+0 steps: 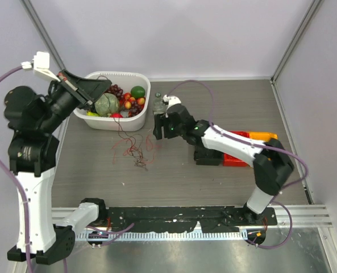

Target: Untangle the cables

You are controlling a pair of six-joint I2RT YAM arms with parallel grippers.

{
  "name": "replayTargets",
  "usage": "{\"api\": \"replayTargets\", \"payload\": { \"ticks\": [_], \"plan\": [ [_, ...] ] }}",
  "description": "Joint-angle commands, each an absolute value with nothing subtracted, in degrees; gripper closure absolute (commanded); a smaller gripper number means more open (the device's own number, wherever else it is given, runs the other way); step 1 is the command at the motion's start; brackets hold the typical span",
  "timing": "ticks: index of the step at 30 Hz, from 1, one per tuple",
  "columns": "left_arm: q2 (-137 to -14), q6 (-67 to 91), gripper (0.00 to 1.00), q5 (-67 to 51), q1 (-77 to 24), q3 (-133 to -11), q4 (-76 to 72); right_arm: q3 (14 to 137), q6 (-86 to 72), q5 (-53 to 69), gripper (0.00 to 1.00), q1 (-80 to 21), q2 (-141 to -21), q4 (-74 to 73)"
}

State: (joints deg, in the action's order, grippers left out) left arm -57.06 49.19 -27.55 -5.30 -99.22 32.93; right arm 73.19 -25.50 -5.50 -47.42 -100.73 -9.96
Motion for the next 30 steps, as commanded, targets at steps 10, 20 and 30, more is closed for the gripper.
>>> {"api": "replayTargets", "payload": {
  "ticks": [10, 20, 30],
  "plan": [
    [-56.08, 53.44, 1.0, -31.2, -5.45, -90.88, 29.35, 64.86, -12.04, 21.9, 0.29, -50.09, -83.76, 2.63],
    [-56.07, 54.05, 1.0, -31.29, -5.36, -90.79, 29.18, 63.9, -24.16, 9.32, 0.37, -58.09, -89.21, 19.95],
    [-55.99, 55.55, 1.0, -32.08, -5.36, -90.88, 27.68, 61.79, -26.11, 6.5, 0.42, -60.91, -91.32, 24.7]
  ]
}}
